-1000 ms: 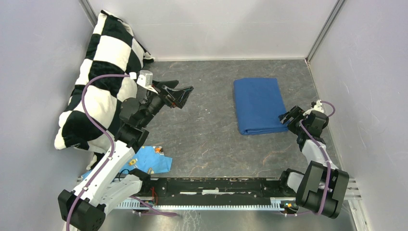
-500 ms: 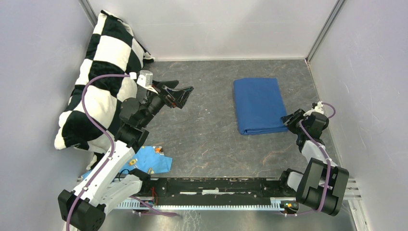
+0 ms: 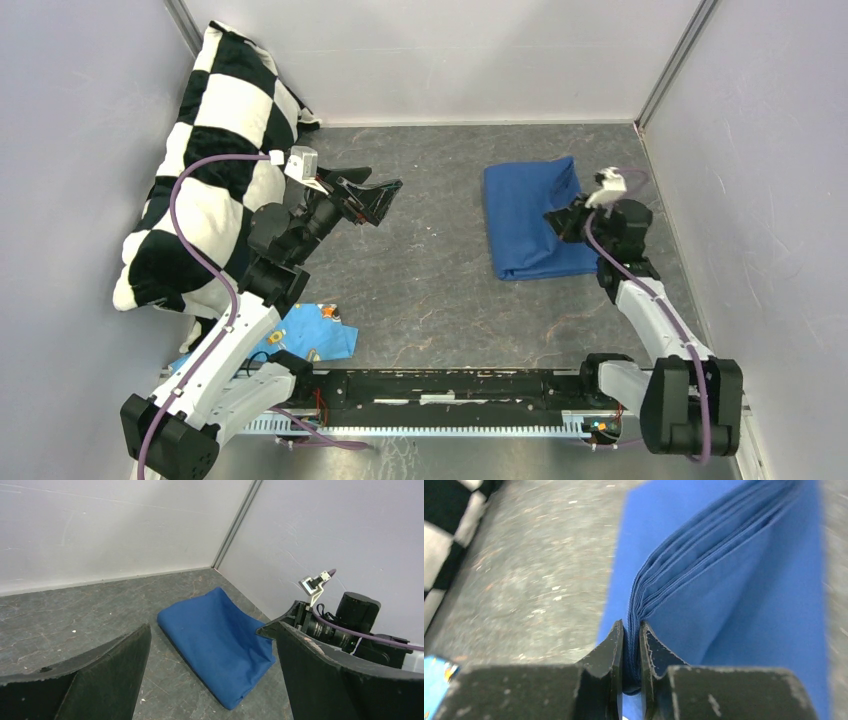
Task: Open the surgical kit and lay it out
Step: Open the surgical kit at the center of the board.
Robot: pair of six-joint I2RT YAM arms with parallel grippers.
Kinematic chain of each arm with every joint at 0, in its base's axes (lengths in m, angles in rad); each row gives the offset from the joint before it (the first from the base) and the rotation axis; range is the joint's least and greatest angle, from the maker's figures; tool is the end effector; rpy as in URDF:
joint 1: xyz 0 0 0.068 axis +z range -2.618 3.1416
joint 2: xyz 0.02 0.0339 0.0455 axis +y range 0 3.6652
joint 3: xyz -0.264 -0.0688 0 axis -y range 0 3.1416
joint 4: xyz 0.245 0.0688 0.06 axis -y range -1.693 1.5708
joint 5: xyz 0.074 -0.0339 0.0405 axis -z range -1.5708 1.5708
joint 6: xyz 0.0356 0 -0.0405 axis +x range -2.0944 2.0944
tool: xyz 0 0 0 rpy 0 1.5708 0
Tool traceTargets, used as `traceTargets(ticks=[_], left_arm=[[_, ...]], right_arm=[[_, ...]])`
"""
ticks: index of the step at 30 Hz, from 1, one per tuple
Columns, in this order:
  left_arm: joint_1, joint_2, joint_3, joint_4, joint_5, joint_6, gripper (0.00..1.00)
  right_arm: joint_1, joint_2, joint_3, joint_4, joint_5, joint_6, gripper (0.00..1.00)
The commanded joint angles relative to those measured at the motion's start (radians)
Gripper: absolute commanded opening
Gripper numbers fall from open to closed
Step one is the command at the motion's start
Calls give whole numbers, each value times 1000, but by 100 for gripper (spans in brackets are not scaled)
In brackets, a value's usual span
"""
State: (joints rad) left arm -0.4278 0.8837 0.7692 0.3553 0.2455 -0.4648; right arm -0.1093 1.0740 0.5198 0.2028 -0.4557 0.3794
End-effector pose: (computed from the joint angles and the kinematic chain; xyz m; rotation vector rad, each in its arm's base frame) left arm 0.1858 -0.0942 0.3751 0.1915 1.3830 -0.9127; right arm 0.2339 -0.0099 0.2312 0.1618 1.9264 0.6179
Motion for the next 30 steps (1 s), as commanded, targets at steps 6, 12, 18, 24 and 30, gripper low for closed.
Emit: traceTargets(ticks=[6, 12, 18, 24, 30], left_arm=[[0, -37, 4, 21, -52, 12, 100], [0, -62, -7, 10, -110, 34, 100], [0, -62, -8, 7, -120, 28, 100], [0, -61, -2, 7, -102, 6, 100], [0, -52, 0, 11, -83, -17, 100]], right_arm=[[499, 115, 179, 17, 111, -62, 2], [777, 329, 307, 53, 186, -6, 19], [848, 400, 434, -141, 275, -96, 57], [848, 283, 375, -426, 778, -236, 80], [868, 310, 315, -642, 1109, -250, 92]])
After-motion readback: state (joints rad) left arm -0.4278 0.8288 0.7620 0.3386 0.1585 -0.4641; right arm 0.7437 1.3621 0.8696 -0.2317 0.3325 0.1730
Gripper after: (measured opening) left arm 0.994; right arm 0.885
